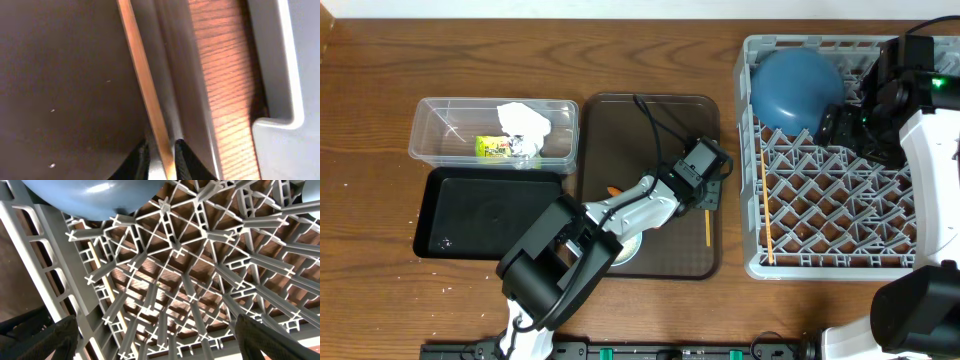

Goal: Sort waste into correct bins and load items into the dishwasher rack

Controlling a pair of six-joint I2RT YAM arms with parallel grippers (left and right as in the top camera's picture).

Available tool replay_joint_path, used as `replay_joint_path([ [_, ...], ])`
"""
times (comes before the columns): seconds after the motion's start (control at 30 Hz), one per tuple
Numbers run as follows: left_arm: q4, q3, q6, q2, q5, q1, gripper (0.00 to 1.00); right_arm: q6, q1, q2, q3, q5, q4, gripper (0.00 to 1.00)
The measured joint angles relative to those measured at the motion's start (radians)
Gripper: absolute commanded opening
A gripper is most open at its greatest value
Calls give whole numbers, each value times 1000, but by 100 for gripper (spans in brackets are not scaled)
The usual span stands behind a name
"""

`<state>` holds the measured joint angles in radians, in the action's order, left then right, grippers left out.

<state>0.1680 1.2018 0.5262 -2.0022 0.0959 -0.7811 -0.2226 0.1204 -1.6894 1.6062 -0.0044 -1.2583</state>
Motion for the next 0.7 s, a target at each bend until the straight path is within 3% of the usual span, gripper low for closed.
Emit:
replay_joint_path([
  [0.7,74,18,0,0,-111,-4,19,0,0,0,0,0,2,93],
])
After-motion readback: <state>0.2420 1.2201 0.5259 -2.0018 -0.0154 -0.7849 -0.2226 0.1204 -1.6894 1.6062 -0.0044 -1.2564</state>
